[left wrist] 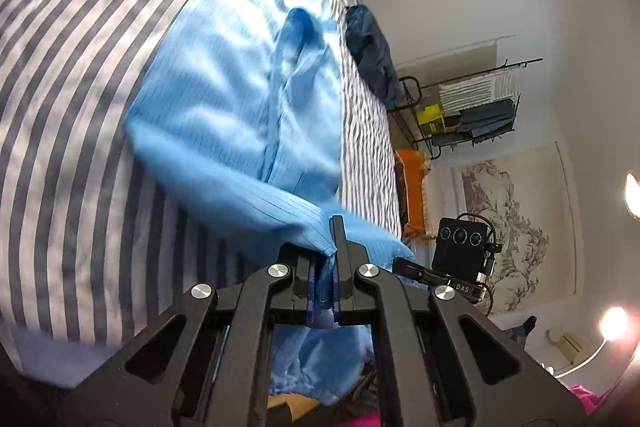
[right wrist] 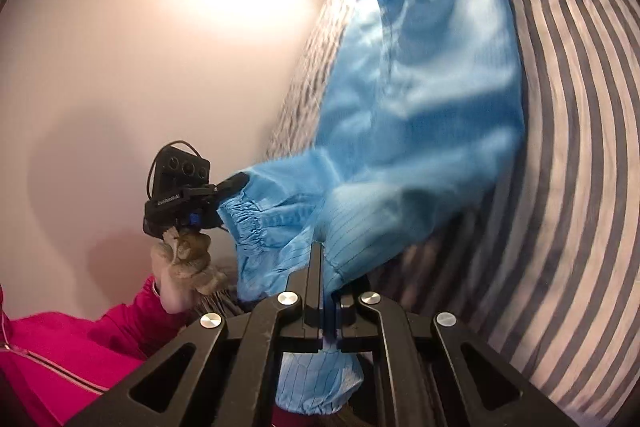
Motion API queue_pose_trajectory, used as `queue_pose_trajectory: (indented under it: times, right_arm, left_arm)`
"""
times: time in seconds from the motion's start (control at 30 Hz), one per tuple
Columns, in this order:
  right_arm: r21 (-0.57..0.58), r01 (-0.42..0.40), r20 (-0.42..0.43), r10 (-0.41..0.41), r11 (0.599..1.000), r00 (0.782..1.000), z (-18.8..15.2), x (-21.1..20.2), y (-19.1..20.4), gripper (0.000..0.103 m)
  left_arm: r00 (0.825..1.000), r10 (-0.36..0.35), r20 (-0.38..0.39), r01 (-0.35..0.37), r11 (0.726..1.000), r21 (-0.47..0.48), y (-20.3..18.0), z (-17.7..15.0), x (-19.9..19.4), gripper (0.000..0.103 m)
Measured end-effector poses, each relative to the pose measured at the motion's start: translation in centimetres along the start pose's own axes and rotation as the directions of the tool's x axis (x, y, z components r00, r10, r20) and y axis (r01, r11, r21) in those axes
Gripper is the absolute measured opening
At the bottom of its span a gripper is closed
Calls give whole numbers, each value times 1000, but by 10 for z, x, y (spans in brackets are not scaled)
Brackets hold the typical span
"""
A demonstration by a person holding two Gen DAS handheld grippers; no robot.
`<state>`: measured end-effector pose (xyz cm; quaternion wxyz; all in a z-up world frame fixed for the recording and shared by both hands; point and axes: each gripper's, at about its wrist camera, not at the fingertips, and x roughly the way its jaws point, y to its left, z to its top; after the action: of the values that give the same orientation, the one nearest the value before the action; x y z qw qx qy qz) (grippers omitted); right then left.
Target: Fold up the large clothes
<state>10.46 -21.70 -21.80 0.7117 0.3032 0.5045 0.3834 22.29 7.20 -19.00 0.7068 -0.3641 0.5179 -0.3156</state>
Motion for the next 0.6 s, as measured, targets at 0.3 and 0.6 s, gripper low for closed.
queue_pose_trajectory:
  times: [0.3, 0.6]
  right_arm:
    - [48, 119, 85, -122, 992, 989, 94, 14, -7, 1]
    - [189, 266, 72, -283, 945, 956, 173, 52, -60, 1]
  left_arm:
    - [998, 54, 22, -53, 999, -11, 6, 86, 29, 3]
    - [987, 149, 58, -142, 984, -107, 55, 140, 63, 3]
